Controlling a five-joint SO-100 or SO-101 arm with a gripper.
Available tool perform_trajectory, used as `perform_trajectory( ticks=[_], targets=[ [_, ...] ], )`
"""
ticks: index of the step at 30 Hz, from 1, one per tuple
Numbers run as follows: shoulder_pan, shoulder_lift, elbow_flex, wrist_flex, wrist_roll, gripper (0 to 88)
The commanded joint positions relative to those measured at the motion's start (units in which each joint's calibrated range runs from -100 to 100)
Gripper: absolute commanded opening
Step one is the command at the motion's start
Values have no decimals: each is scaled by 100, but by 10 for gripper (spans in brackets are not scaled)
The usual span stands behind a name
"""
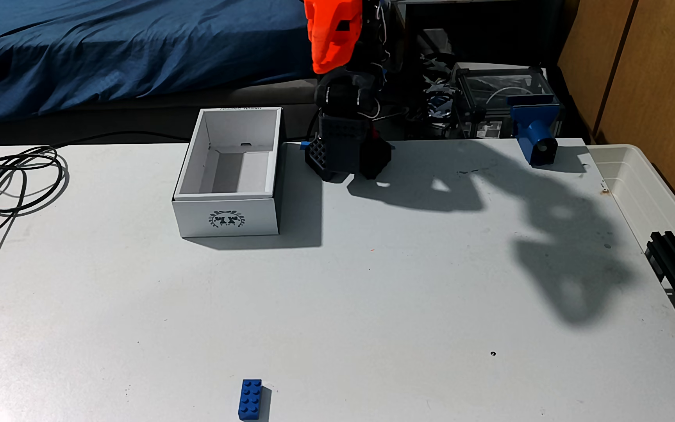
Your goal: Grab the blue brick and place in box
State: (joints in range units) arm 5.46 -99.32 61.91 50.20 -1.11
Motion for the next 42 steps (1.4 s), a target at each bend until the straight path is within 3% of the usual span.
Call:
perform_trajectory(
  ticks=[1, 11, 28, 42],
  targets=[
    [189, 59, -220, -52, 124, 9],
    [776, 1116, -992, -52, 297, 9],
    [1906, 6165, -4541, -43, 734, 9],
    [1980, 8634, -5783, 25, 1066, 9]
  ],
)
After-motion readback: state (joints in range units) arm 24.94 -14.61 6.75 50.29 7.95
